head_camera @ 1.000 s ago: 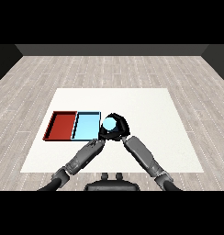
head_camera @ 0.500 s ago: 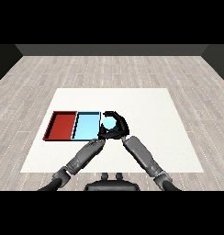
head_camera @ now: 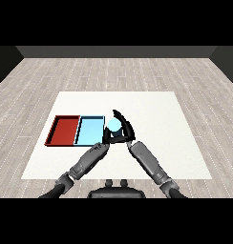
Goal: Pick the blue can and put it in the blue box
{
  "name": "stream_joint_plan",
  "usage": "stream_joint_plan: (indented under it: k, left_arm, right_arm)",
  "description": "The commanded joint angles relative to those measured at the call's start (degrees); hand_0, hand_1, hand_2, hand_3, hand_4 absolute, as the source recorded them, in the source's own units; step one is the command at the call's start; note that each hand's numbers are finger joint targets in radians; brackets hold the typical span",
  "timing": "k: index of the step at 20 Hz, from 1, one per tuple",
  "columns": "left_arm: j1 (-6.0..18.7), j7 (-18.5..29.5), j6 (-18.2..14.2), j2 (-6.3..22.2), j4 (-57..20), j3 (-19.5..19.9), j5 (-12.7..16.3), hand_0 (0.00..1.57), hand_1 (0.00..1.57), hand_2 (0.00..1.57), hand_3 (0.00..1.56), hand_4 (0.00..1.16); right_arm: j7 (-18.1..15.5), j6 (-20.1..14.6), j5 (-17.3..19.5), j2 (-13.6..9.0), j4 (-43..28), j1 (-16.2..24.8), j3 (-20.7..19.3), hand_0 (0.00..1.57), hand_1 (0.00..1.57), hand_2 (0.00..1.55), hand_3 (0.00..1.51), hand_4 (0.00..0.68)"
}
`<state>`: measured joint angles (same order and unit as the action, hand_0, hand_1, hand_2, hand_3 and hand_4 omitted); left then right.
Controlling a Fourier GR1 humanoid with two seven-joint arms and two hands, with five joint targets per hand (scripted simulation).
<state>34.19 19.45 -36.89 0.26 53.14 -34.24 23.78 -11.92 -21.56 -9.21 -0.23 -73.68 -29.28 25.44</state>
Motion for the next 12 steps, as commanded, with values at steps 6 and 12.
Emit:
stream_joint_plan:
  k: [6, 12]
  left_arm:
    - [-3.4, 4.1, 0.6, -0.3, 0.5, 1.1, 2.6, 1.57, 1.57, 1.57, 1.49, 1.14]
    - [-0.9, 3.9, 1.9, 2.1, -2.5, 8.1, 0.9, 1.57, 1.57, 1.57, 1.48, 1.14]
  right_arm:
    - [0.2, 5.6, -7.5, -1.3, -7.2, 4.3, -10.2, 0.0, 0.0, 0.0, 0.0, 0.0]
    - [-1.5, 8.5, -10.2, -4.8, -16.4, 9.0, -15.3, 0.0, 0.0, 0.0, 0.0, 0.0]
